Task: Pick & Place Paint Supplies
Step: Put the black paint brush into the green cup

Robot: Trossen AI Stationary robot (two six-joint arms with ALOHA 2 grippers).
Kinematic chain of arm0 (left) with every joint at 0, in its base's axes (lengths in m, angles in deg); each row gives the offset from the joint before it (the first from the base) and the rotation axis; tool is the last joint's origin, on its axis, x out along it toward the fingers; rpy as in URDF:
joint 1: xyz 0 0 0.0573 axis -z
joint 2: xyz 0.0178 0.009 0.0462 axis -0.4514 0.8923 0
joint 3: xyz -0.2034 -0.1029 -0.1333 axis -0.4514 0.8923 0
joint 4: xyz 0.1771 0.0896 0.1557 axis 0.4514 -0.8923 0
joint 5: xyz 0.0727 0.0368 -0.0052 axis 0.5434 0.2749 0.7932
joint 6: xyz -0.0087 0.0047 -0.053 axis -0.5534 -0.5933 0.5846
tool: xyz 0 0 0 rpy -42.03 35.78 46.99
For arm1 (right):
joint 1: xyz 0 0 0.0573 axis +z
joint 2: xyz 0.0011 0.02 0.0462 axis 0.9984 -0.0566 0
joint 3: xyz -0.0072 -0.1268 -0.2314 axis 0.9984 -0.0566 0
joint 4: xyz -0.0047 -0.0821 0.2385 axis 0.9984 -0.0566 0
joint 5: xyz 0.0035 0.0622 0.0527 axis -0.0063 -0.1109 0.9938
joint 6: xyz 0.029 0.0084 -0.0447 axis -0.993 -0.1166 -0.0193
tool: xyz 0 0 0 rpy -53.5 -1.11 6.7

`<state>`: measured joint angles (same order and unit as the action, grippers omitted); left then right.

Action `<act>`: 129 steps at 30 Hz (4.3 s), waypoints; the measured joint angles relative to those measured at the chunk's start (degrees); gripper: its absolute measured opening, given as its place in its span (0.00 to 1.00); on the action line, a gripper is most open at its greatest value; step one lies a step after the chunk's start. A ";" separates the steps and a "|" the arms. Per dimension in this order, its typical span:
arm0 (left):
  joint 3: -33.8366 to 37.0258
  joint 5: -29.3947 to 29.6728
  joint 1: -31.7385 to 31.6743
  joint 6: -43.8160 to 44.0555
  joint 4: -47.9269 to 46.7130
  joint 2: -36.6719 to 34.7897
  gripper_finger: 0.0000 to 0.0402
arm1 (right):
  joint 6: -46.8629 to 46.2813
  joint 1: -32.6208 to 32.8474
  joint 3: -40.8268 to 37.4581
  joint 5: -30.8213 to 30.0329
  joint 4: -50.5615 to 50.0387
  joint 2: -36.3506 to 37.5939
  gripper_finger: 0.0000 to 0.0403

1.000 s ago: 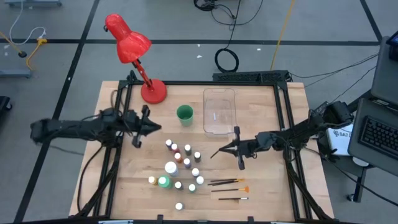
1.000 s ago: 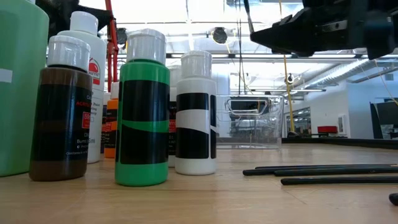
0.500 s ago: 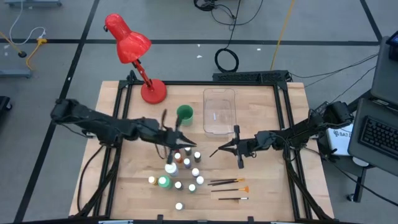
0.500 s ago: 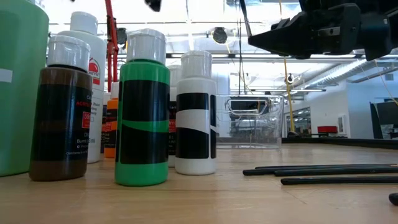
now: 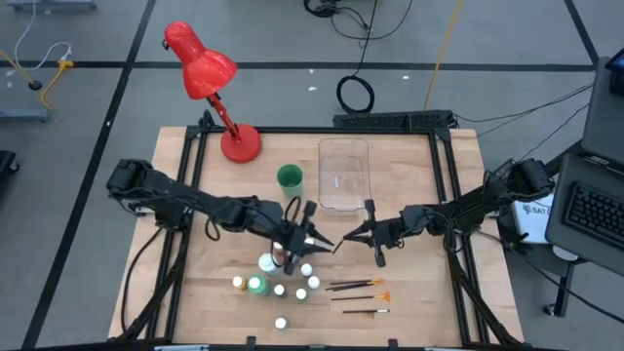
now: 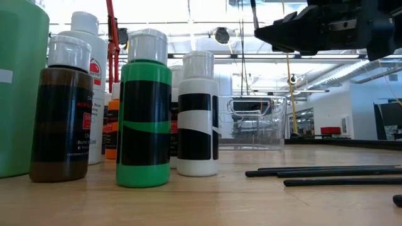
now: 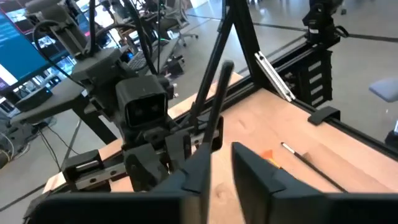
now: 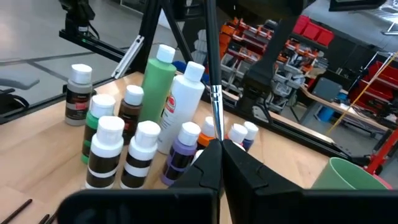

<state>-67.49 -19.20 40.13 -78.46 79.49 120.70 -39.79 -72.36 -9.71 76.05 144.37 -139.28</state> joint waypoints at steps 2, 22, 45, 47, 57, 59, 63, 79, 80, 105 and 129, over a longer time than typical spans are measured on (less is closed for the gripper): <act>-0.19 0.23 0.00 0.24 0.26 0.06 0.31 | -0.02 -0.02 0.00 -0.03 0.00 0.00 0.00; -0.16 -6.62 -0.04 0.44 12.96 4.46 0.42 | 0.20 -0.04 0.04 -0.42 -0.14 0.00 0.00; -0.08 8.71 1.34 -2.37 7.42 -1.42 0.01 | -0.54 -0.11 0.15 -0.85 -1.87 0.09 0.02; -0.09 14.11 1.91 -2.53 4.94 -4.92 0.01 | -1.35 -0.07 0.02 -0.46 -3.14 -0.09 0.04; 1.33 34.80 -0.56 5.35 -10.54 -16.69 0.01 | -4.20 -0.02 0.04 -0.41 -4.61 -0.02 0.09; 3.67 34.56 -2.78 7.04 -10.82 -17.43 0.00 | -4.32 -0.04 0.04 -0.42 -4.71 -0.02 0.09; 10.99 32.16 -8.29 10.72 -5.10 -19.38 0.00 | -4.35 -0.04 0.04 -0.42 -4.79 -0.02 0.09; 26.85 20.38 -23.55 23.31 7.24 -21.22 0.00 | -4.46 -0.04 0.04 -0.44 -4.76 -0.02 0.09; 26.95 19.77 -23.79 23.94 7.27 -21.19 0.00 | -4.45 -0.04 0.04 -0.43 -4.76 -0.02 0.09; 27.31 17.33 -27.21 27.73 7.67 -8.87 0.02 | -4.35 -0.04 0.04 -0.44 -4.59 -0.02 0.08; 20.06 9.19 -17.56 15.73 -20.57 -34.44 0.38 | -4.97 -0.04 0.02 -0.44 -5.44 -0.02 0.08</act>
<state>-47.43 -10.01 22.57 -62.73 58.92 86.25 -44.76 -72.40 -9.68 75.61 138.93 -139.31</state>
